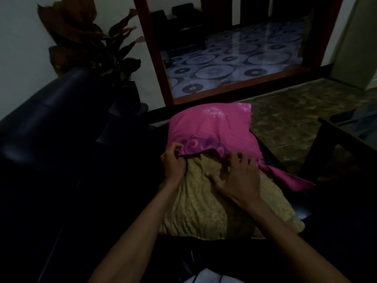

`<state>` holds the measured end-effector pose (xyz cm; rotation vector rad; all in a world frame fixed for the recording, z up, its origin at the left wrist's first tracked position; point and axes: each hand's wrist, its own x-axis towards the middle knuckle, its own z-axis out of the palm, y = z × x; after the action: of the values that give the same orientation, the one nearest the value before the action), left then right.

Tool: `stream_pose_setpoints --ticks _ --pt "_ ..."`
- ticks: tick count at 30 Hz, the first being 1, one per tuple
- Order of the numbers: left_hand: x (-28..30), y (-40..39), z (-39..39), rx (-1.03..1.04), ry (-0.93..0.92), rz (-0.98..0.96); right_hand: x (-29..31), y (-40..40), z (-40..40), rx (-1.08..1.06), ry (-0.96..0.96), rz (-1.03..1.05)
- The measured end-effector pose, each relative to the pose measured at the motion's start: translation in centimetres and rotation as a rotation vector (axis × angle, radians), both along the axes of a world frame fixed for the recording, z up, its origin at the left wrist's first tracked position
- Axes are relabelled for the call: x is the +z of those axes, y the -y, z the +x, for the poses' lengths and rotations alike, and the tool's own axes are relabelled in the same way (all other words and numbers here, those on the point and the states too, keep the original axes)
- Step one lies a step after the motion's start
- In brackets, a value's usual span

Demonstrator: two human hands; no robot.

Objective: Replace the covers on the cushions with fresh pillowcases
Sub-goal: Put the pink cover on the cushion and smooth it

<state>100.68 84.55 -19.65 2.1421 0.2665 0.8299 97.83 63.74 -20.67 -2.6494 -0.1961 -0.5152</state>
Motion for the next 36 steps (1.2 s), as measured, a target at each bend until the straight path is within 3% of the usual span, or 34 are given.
stream_pose_setpoints --ticks 6,12,18,20,24,27,31,33,36 --pt "0.1 -4.2 -5.6 0.214 -0.090 0.224 -0.5 -0.1 0.8 -0.058 -0.051 -0.040" --pt "-3.9 -4.4 -4.0 0.226 -0.125 -0.044 -0.6 1.1 0.6 -0.042 0.039 0.058" --pt "-6.1 -5.1 -1.5 0.206 -0.489 -0.535 -1.2 0.3 0.9 -0.218 -0.023 -0.006" --pt "-5.6 -4.4 -0.8 0.195 -0.461 -0.599 -1.2 0.1 1.1 -0.313 -0.096 0.028" --pt "-2.0 -2.4 0.3 0.261 -0.248 -0.597 -0.1 0.1 2.2 -0.262 -0.223 0.174" --pt "1.1 -1.4 1.4 0.294 -0.060 -0.552 0.7 -0.2 3.6 -0.220 -0.116 0.230" --pt "6.7 -2.2 4.0 0.210 0.135 -0.452 3.7 -1.4 5.9 -0.211 0.067 0.518" --pt "9.0 -3.1 5.2 0.093 0.096 -0.381 5.2 -1.7 7.4 -0.215 0.135 0.581" --pt "7.0 -4.2 5.0 -0.107 -0.253 -0.493 4.6 -0.8 8.6 -0.220 -0.036 0.522"
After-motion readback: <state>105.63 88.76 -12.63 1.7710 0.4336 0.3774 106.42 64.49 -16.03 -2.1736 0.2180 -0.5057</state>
